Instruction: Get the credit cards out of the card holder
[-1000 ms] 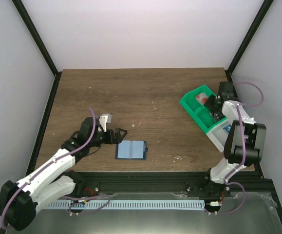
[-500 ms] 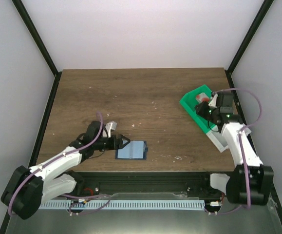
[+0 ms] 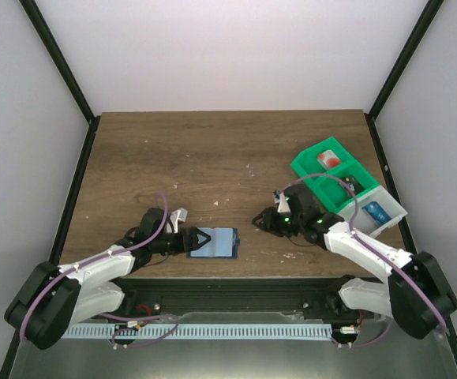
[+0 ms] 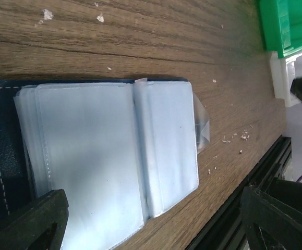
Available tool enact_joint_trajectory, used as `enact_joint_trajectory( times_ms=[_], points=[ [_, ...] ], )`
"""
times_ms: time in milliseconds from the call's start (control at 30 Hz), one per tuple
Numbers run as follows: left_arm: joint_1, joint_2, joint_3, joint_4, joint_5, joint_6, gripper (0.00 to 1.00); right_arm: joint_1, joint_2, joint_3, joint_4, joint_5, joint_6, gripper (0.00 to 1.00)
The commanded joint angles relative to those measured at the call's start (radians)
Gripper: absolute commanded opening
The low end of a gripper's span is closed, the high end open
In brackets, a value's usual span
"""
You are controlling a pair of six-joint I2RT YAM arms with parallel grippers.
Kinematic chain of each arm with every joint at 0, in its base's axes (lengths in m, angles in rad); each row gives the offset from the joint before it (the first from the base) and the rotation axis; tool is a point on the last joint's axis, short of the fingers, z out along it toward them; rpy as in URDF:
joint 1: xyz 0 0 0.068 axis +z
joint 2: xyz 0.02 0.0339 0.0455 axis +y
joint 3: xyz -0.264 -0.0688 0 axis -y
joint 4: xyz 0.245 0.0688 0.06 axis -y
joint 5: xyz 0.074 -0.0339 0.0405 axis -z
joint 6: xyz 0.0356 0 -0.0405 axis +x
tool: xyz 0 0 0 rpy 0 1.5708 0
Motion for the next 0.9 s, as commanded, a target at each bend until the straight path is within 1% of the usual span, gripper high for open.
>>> enact_joint_trajectory(
  times_ms=[0, 100, 233, 333, 433, 533, 667, 867],
  points=[
    [0.005, 0.018, -0.014, 0.054, -0.02, -0.007, 0.92, 0.133, 0.076, -0.005, 0.176, -0.009, 0.119, 0.3],
    [0.006, 0.021, -0.019, 0.07, -0.014, -0.009, 0.92, 0.209, 0.165, 0.015, 0.225, -0.015, 0.138, 0.26],
    [0.005, 0.029, -0.031, 0.117, 0.016, -0.029, 0.93, 0.284, 0.273, 0.047, 0.279, -0.007, 0.155, 0.23],
    [0.006, 0.044, -0.032, 0.144, 0.029, -0.041, 0.93, 0.328, 0.351, 0.078, 0.263, 0.065, 0.135, 0.22],
    [0.005, 0.069, -0.034, 0.168, 0.036, -0.058, 0.93, 0.344, 0.407, 0.084, 0.252, 0.095, 0.117, 0.19],
    [0.004, 0.102, -0.042, 0.217, 0.064, -0.083, 0.93, 0.355, 0.421, 0.068, 0.248, 0.133, 0.118, 0.17],
    [-0.011, 0.139, -0.074, 0.34, 0.099, -0.156, 0.92, 0.362, 0.419, 0.04, 0.253, 0.161, 0.122, 0.13],
    [-0.061, 0.19, -0.047, 0.404, 0.095, -0.189, 0.91, 0.365, 0.424, 0.014, 0.278, 0.157, 0.129, 0.12]
  ],
)
